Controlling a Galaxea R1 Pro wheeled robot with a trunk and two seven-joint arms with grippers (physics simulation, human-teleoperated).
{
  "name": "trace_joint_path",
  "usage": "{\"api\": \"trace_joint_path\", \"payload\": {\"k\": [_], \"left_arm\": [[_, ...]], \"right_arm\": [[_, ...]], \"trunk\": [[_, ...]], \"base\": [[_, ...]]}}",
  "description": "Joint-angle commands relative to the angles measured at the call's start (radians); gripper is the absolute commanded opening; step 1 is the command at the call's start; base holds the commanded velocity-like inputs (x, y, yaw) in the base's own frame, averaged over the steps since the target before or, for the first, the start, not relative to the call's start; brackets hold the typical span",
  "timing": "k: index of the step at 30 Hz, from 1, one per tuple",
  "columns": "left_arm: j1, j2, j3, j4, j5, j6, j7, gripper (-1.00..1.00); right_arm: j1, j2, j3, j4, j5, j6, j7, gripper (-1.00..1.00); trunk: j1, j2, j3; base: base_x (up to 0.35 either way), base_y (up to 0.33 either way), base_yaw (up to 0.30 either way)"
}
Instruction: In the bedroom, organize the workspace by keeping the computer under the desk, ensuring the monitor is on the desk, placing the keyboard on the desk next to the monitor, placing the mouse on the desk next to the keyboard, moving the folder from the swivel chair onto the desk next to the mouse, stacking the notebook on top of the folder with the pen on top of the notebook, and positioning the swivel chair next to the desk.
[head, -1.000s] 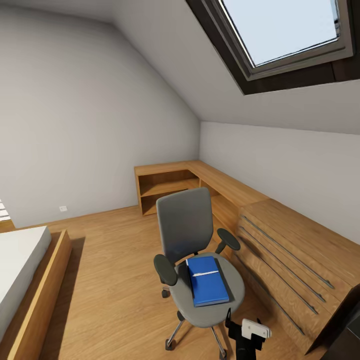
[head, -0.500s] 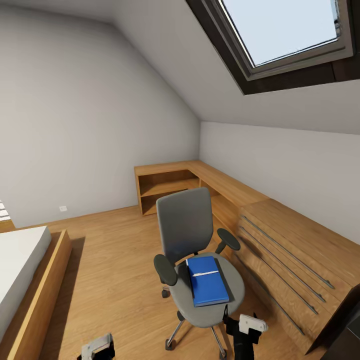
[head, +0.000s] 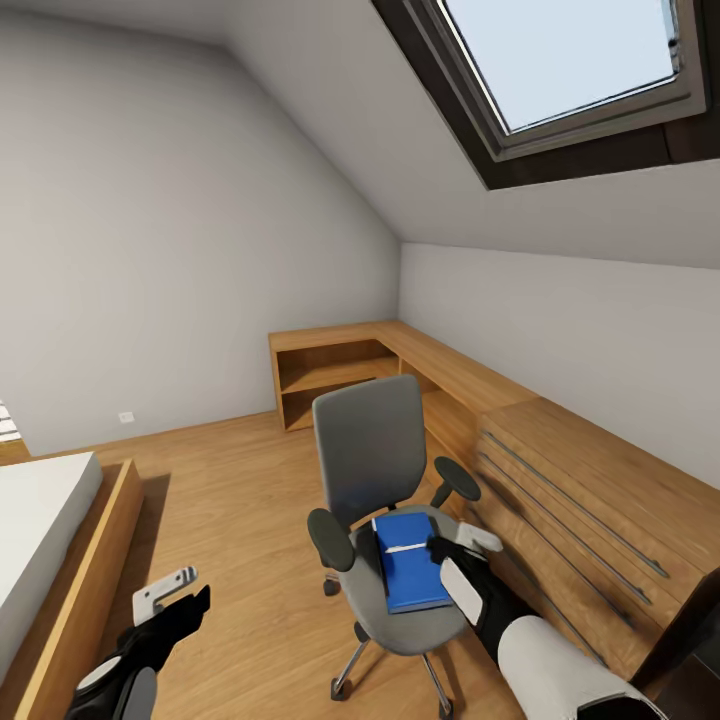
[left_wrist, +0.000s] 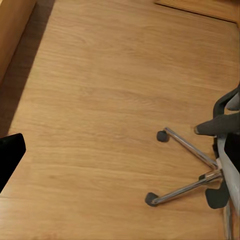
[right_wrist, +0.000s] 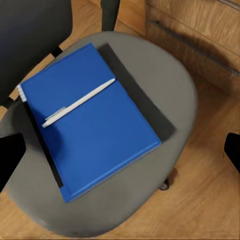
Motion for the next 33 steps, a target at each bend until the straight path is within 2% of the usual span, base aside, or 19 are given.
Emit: {"api": "trace_joint_path", "payload": {"k": [1, 4, 11, 12, 13, 17, 21, 22, 23, 24, 25, 26, 27, 32, 33], "left_arm": [[-0.001, 0.001, 0.001, -0.004, 0.014, 0.006, 0.007, 1.0], [-0.001, 0.003, 0.002, -0.006, 0.016, 0.007, 0.008, 1.0], [-0.001, 0.004, 0.003, -0.006, 0.017, 0.007, 0.008, 1.0], [-0.001, 0.004, 0.003, -0.006, 0.017, 0.006, 0.008, 1.0], [-0.001, 0.004, 0.003, -0.006, 0.017, 0.006, 0.008, 1.0], [-0.001, 0.004, 0.003, -0.006, 0.017, 0.004, 0.008, 1.0], [-0.001, 0.004, 0.004, -0.006, 0.017, 0.004, 0.008, 1.0], [-0.001, 0.004, 0.004, -0.006, 0.017, 0.004, 0.008, 1.0], [-0.001, 0.004, 0.004, -0.006, 0.017, 0.004, 0.008, 1.0], [-0.001, 0.004, 0.004, -0.006, 0.017, 0.004, 0.008, 1.0], [-0.001, 0.004, 0.005, -0.006, 0.017, 0.004, 0.008, 1.0], [-0.001, 0.004, 0.005, -0.006, 0.017, 0.004, 0.008, 1.0], [-0.001, 0.004, 0.012, -0.006, 0.017, 0.005, 0.008, 1.0], [-0.001, 0.004, 0.025, -0.007, 0.017, 0.006, 0.008, 1.0], [-0.001, 0.004, 0.032, -0.009, 0.017, 0.006, 0.008, 1.0]], "right_arm": [[-0.004, -0.001, 0.006, 0.01, -0.026, 0.01, -0.009, 1.0], [-0.008, 0.001, 0.004, 0.023, -0.047, 0.013, -0.01, 1.0], [-0.009, 0.003, 0.001, 0.031, -0.068, 0.016, -0.012, 1.0], [-0.009, 0.002, -0.001, 0.032, -0.095, 0.017, -0.013, 1.0], [-0.009, 0.001, -0.001, 0.032, -0.106, 0.017, -0.013, 1.0], [-0.009, -0.001, -0.004, 0.032, -0.226, 0.02, -0.016, 1.0], [-0.008, -0.002, -0.01, 0.031, -0.31, 0.023, -0.018, 1.0], [-0.008, -0.002, -0.017, 0.031, -0.35, 0.024, -0.02, 1.0], [-0.008, -0.002, -0.021, 0.032, -0.372, 0.025, -0.022, 1.0], [-0.008, -0.002, -0.03, 0.032, -0.418, 0.025, -0.031, 1.0], [-0.008, -0.002, -0.043, 0.032, -0.5, 0.025, -0.066, 1.0], [-0.008, -0.002, -0.046, 0.032, -0.531, 0.024, -0.089, 1.0], [-0.009, -0.001, -0.052, 0.031, -0.574, 0.0, -0.15, 1.0], [-0.009, 0.002, -0.051, 0.029, -0.586, -0.05, -0.191, 1.0], [-0.008, 0.005, -0.048, 0.028, -0.589, -0.119, -0.225, 1.0]], "trunk": [[0.0, -0.001, -0.001], [0.0, -0.001, -0.001], [0.0, -0.001, -0.001], [0.0, -0.001, -0.001], [0.0, -0.001, -0.001], [0.0, -0.001, -0.001], [0.0, -0.001, -0.001], [0.0, -0.001, -0.001], [0.0, -0.001, -0.001], [0.0, -0.001, -0.001], [0.0, -0.001, -0.001], [0.0, -0.001, -0.001], [0.0, -0.001, -0.001], [0.0, -0.001, -0.001], [0.0, -0.001, -0.001]], "base": [[0.0, 0.0, 0.0], [0.0, 0.0, 0.0], [0.113, 0.095, 0.0], [0.228, 0.195, 0.0], [0.232, 0.196, 0.0], [0.258, 0.152, 0.0], [0.251, 0.051, 0.0], [0.178, 0.021, 0.0], [0.148, 0.017, 0.0], [0.095, 0.011, 0.0], [0.039, 0.004, 0.0], [0.025, 0.003, 0.0], [0.007, 0.001, 0.0], [0.003, 0.0, 0.0], [0.0, 0.0, 0.0]]}}
